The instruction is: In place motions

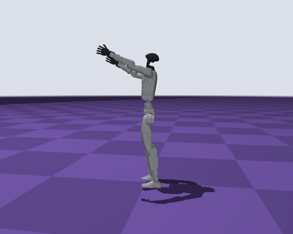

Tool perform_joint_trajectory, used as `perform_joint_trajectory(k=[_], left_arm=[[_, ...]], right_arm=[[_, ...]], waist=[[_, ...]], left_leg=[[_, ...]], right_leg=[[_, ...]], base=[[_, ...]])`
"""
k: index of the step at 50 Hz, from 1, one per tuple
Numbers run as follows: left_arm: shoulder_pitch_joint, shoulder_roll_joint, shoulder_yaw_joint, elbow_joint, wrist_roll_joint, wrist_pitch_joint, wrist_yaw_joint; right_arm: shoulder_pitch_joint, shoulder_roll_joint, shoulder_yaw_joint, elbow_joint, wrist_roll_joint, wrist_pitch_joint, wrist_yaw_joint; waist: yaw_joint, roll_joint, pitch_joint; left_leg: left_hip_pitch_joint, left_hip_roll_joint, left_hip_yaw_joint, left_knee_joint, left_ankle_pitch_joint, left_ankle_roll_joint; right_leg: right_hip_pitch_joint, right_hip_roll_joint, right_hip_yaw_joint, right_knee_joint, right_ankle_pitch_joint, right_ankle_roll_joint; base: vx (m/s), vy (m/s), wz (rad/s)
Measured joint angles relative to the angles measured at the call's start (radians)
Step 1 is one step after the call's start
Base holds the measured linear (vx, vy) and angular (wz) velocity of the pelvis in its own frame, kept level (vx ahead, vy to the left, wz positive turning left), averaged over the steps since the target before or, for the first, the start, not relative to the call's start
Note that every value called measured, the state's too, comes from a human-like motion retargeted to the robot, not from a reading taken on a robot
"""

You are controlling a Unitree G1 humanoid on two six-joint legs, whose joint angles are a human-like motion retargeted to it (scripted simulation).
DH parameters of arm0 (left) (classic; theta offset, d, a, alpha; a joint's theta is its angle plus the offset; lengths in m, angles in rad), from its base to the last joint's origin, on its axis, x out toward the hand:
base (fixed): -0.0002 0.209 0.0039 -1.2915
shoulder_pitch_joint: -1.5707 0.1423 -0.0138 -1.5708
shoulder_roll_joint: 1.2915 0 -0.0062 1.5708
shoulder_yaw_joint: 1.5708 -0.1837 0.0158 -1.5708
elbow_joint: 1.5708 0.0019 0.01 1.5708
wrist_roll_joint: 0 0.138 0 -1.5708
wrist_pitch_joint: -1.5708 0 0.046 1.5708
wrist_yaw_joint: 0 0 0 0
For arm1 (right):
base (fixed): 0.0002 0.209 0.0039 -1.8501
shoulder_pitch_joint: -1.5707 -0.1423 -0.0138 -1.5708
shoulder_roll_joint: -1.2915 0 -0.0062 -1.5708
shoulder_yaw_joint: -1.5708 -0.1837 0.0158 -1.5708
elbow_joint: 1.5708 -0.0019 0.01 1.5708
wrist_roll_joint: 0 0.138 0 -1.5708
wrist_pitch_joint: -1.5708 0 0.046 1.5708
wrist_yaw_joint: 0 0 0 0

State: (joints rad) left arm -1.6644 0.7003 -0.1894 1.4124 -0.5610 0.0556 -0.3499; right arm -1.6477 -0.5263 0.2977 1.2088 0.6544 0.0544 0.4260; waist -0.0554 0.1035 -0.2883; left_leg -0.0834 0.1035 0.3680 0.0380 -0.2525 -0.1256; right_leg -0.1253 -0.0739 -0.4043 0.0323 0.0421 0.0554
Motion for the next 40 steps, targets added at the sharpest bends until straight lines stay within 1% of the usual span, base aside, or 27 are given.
perform_joint_trajectory(k=[3, 5, 7, 10, 12, 16, 22, 32, 40], left_arm=[[-0.174, 0.112, -0.107, -0.077, -0.057, -0.074, 0.1], [-0.293, 0.168, -0.166, -0.127, -0.08, -0.132, 0.201], [-0.385, 0.208, -0.203, -0.174, -0.097, -0.204, 0.33], [-0.437, 0.236, -0.235, -0.246, -0.11, -0.326, 0.491], [-0.42, 0.219, -0.237, -0.288, -0.114, -0.362, 0.511], [-0.368, 0.17, -0.209, -0.299, -0.125, -0.343, 0.452], [-0.329, 0.145, -0.181, -0.259, -0.133, -0.345, 0.459], [-0.3, 0.133, -0.166, -0.219, -0.136, -0.354, 0.481], [-0.293, 0.125, -0.18, -0.196, -0.121, -0.351, 0.477]], right_arm=[[-0.228, -0.086, 0.099, -0.057, 0.079, -0.045, -0.054], [-0.367, -0.161, 0.168, -0.114, 0.105, -0.099, -0.104], [-0.483, -0.23, 0.239, -0.163, 0.091, -0.177, -0.163], [-0.579, -0.294, 0.304, -0.208, 0.068, -0.238, -0.295], [-0.588, -0.34, 0.34, -0.224, 0.092, -0.27, -0.33], [-0.569, -0.396, 0.379, -0.216, 0.148, -0.279, -0.336], [-0.531, -0.414, 0.386, -0.175, 0.191, -0.279, -0.344], [-0.469, -0.412, 0.354, -0.131, 0.191, -0.267, -0.328], [-0.449, -0.408, 0.356, -0.116, 0.164, -0.262, -0.316]], waist=[[-0.003, 0.005, 0.053], [0.002, 0.003, 0.102], [0.017, 0.008, 0.137], [0.042, 0.01, 0.136], [0.077, -0.002, 0.105], [0.138, -0.015, 0.039], [0.155, -0.018, 0.002], [0.148, -0.017, -0.021], [0.152, -0.018, -0.019]], left_leg=[[-0.014, -0.003, 0.002, 0.0, -0.002, 0.001], [-0.022, -0.004, 0.0, 0.0, -0.002, 0.0], [-0.03, -0.006, -0.002, -0.001, -0.003, 0.0], [-0.041, -0.007, -0.008, -0.003, -0.003, -0.001], [-0.042, -0.006, -0.011, -0.003, -0.004, -0.002], [-0.044, -0.005, -0.015, -0.003, -0.006, -0.002], [-0.032, -0.007, -0.016, -0.005, -0.01, -0.001], [-0.028, -0.007, -0.013, -0.006, -0.009, -0.002], [-0.027, -0.007, -0.011, -0.007, -0.007, -0.002]], right_leg=[[-0.018, -0.002, 0.003, 0.0, 0.0, 0.001], [-0.025, -0.004, 0.001, -0.001, 0.0, 0.002], [-0.032, -0.005, -0.001, -0.003, -0.001, 0.004], [-0.037, -0.007, -0.008, -0.005, -0.003, 0.007], [-0.036, -0.007, -0.012, -0.006, -0.005, 0.008], [-0.036, -0.005, -0.013, -0.006, -0.008, 0.009], [-0.025, -0.003, -0.013, -0.007, -0.013, 0.007], [-0.025, -0.002, -0.007, -0.008, -0.014, 0.006], [-0.028, -0.002, -0.002, -0.005, -0.012, 0.004]], base=[[-0.36, 0.05, -0.07], [-0.44, 0.06, 0.07], [-0.35, 0.07, 0.11], [0.02, 0.0, 0.1], [0.32, -0.06, 0.12], [0.23, 0.01, 0.04], [0.08, 0.01, -0.01], [0.01, 0.0, 0.0], [0.0, 0.0, 0.0]])
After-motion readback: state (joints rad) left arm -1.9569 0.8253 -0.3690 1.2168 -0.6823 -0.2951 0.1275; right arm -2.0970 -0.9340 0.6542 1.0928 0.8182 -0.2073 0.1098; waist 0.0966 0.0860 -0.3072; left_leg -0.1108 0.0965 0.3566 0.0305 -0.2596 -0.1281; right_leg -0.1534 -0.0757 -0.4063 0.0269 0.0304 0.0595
